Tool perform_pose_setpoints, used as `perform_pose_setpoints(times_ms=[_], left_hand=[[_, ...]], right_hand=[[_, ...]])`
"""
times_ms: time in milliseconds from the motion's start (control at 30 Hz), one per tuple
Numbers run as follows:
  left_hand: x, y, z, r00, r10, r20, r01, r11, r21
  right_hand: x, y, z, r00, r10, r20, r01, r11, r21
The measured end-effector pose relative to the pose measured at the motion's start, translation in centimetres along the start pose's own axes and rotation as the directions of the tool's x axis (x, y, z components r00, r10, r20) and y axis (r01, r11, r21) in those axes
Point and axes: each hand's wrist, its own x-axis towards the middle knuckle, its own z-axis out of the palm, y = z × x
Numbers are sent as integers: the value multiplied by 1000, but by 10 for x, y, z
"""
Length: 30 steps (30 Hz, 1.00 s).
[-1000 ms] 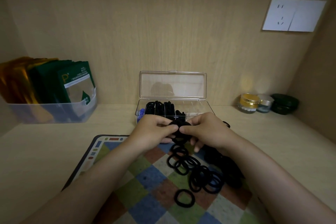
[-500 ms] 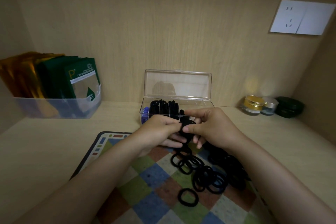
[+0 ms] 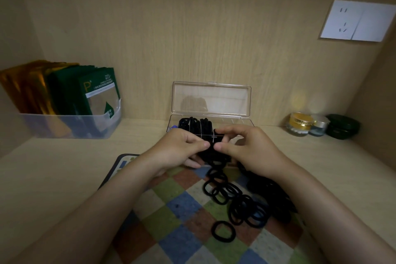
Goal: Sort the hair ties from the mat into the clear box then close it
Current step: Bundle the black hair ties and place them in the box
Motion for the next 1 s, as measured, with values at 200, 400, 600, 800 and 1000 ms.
perform_pose_setpoints(times_ms=[200,400,600,800,1000], left_hand=[[2,-5,-13,995,-41,-95,39,999,-23],[5,-8,-10,994,-31,-109,33,999,17],[4,-8,-4,993,-1,-121,8,998,63],[4,-9,1,979,40,-202,-26,997,73],[4,-8,12,981,53,-184,-54,999,1]], right_hand=[[-7,-3,-19,950,5,312,107,934,-341],[-9,-10,-8,855,154,496,204,778,-594],[-4,-2,1,901,60,430,211,805,-555],[-3,-3,-8,954,-10,301,104,949,-299],[-6,-10,-11,955,95,280,-168,954,249]])
